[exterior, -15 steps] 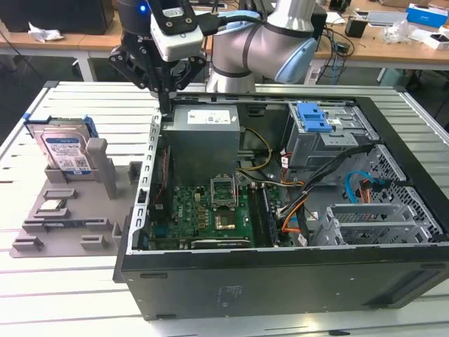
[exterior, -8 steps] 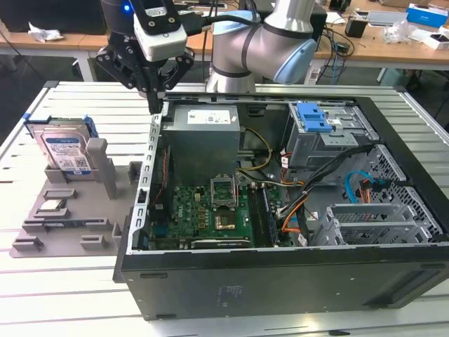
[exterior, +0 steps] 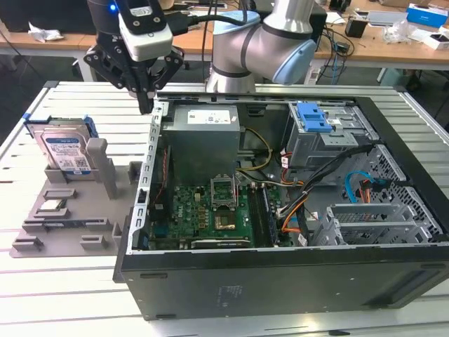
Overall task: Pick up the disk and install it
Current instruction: 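Reach for the disk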
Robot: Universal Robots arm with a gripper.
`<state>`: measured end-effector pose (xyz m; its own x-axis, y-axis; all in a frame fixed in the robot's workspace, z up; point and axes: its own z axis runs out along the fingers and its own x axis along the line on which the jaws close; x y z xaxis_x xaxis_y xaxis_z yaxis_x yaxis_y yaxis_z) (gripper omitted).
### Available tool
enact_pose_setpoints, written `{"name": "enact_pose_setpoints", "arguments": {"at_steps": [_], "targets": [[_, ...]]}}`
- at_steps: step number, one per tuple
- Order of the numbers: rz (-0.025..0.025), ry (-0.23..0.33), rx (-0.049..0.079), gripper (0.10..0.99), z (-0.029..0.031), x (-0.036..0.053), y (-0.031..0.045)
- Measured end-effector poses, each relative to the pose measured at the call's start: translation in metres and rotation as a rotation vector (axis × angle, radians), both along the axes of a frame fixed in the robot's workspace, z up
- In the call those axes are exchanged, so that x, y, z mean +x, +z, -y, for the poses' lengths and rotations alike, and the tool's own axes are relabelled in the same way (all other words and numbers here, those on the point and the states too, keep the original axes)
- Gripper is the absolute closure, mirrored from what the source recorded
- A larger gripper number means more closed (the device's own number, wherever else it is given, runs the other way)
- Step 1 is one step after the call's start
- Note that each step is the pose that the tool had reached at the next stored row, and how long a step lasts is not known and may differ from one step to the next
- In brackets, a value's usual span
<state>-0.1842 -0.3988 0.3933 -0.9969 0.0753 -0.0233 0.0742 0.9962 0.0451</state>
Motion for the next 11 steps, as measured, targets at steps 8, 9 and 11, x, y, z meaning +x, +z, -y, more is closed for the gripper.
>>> {"name": "enact_pose_setpoints", "arguments": {"at_steps": [8, 9, 11], "targets": [[-0.0001, 0.0, 0.0, 0.98, 0.0, -0.0247, 0.0], [0.0, 0.0, 0.0, 0.98, 0.0, -0.0269, 0.0], [0.0, 0.0, 0.0, 0.98, 0.0, -0.0311, 0.0]]}}
